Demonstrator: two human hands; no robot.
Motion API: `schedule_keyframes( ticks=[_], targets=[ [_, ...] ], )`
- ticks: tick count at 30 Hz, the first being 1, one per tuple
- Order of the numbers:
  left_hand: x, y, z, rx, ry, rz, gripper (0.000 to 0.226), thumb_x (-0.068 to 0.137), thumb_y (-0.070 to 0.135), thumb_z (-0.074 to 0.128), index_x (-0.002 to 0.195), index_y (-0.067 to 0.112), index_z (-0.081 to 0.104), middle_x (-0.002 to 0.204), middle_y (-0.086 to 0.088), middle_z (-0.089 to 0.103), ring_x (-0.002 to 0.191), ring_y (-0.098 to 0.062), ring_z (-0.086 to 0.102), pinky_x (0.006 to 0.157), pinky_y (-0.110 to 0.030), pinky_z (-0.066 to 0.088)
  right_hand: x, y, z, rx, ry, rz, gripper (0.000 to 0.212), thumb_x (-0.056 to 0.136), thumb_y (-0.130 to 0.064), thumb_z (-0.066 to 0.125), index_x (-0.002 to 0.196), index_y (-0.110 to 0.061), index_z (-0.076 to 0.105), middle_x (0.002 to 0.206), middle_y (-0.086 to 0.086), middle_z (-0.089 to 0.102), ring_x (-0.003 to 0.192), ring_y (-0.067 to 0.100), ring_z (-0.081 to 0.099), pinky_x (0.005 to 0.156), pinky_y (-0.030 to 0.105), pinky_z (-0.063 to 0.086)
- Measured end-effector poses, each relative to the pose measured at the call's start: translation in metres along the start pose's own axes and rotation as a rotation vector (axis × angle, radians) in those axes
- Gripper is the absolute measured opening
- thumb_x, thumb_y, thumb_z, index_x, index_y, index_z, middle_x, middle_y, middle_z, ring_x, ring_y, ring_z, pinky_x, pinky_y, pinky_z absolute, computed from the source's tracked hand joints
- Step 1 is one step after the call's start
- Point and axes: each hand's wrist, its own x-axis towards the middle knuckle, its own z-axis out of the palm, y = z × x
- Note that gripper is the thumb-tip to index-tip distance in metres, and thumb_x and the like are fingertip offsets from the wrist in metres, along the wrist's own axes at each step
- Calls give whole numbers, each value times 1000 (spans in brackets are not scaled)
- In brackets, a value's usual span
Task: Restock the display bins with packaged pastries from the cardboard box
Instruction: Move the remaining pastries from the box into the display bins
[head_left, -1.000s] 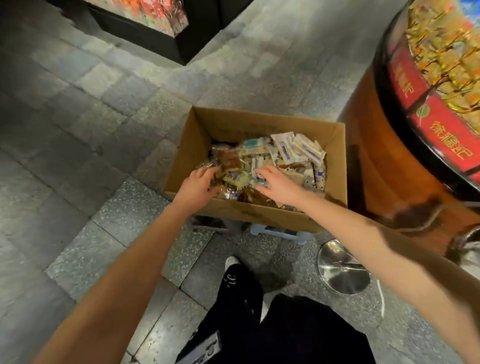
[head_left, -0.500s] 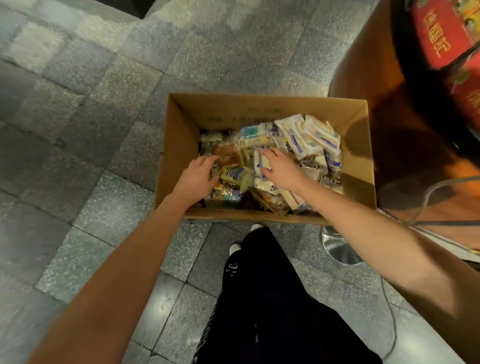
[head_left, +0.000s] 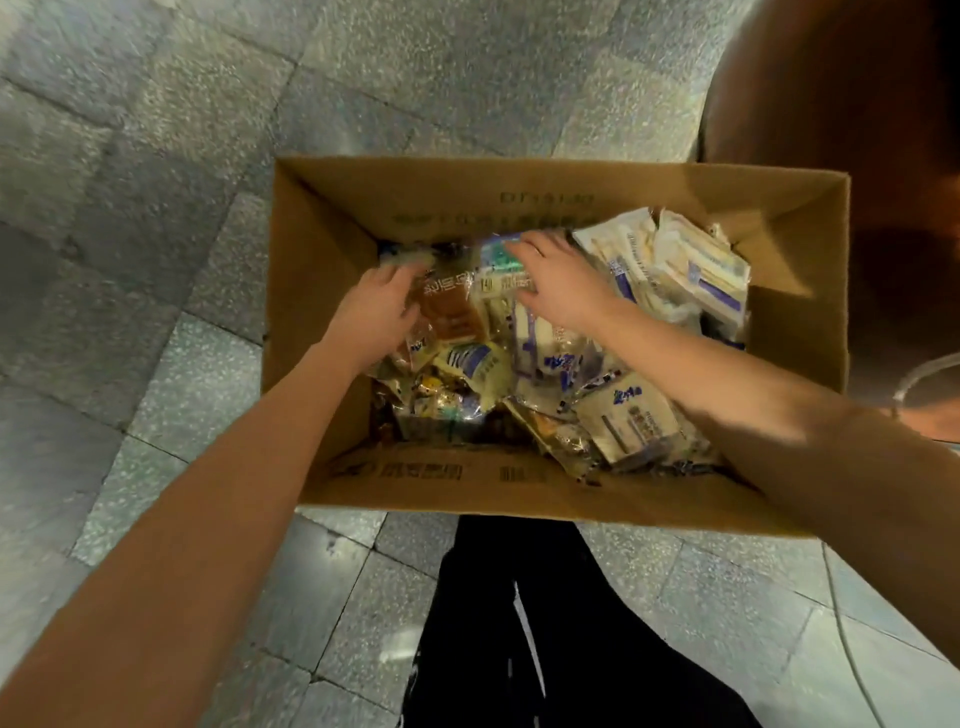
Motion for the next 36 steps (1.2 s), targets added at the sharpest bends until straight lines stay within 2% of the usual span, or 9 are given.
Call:
schedule_keyframes(
  ticks=[4, 8, 12, 18, 22, 25, 28, 33, 36],
  targets=[
    [36, -15, 12, 15, 24, -2, 49, 98, 15, 51, 145, 19, 39, 140, -14, 47, 128, -33, 45, 101, -48, 45, 24, 21, 13, -68, -13, -55, 72, 92, -34, 63, 152, -17, 28, 155, 15, 29, 145, 35, 21, 119, 50, 19],
    [68, -39, 27, 89, -36, 1, 51, 98, 17, 52, 146, 19, 38, 142, -16, 45, 129, -36, 42, 103, -50, 43, 43, 33, 33, -131, -44, -72, 79, 90, -45, 62, 155, -27, 19, 161, 11, 16, 150, 30, 6, 121, 49, 1],
    [99, -61, 44, 33, -76, -70, 58, 95, 15, 57, 149, 22, 36, 143, -18, 45, 129, -39, 43, 105, -48, 41, 57, 37, 42, -145, 24, -25, 82, 88, -52, 62, 154, -34, 15, 159, 6, 22, 147, 26, 13, 119, 44, 3],
    [125, -70, 66, -57, -112, -64, 60, 92, 16, 60, 147, 22, 37, 147, -15, 43, 135, -37, 37, 106, -47, 40, 61, 44, 53, -50, 133, -81, 78, 84, -42, 69, 151, -34, 30, 146, 11, 34, 139, 27, 23, 116, 42, 5],
    [122, -75, 76, 48, 44, -3, 49, 93, 16, 61, 141, 16, 49, 138, -16, 53, 129, -38, 42, 94, -49, 46, 58, 44, 58, -43, 170, -98, 74, 82, -35, 73, 147, -31, 39, 140, 15, 39, 134, 31, 28, 114, 46, 13],
    [120, -77, 80, 84, 176, -24, 30, 91, 1, 53, 120, 3, 62, 115, -22, 63, 109, -41, 56, 83, -48, 51, 56, 44, 56, -19, 170, -95, 73, 83, -34, 71, 148, -31, 37, 141, 15, 37, 133, 30, 25, 113, 43, 14],
    [115, -76, 77, 75, 248, -27, 20, 92, -2, 51, 106, 1, 65, 101, -21, 67, 93, -39, 62, 74, -46, 52, 55, 43, 53, -9, 128, -66, 76, 84, -35, 69, 150, -36, 31, 145, 11, 31, 135, 25, 18, 113, 39, 11],
    [96, -66, 64, -178, 334, -88, 15, 94, 6, 56, 104, 7, 68, 106, -12, 67, 103, -26, 60, 86, -39, 50, 51, 41, 50, -25, 122, -54, 73, 86, -34, 67, 150, -32, 32, 144, 13, 32, 135, 28, 20, 114, 41, 13],
    [74, -54, 53, -462, 316, -100, 8, 95, 16, 60, 100, 13, 67, 98, 3, 66, 96, -12, 62, 84, -29, 51, 45, 37, 49, -53, 122, -44, 72, 85, -34, 68, 149, -28, 35, 139, 17, 37, 130, 35, 30, 109, 45, 22]
  ],
)
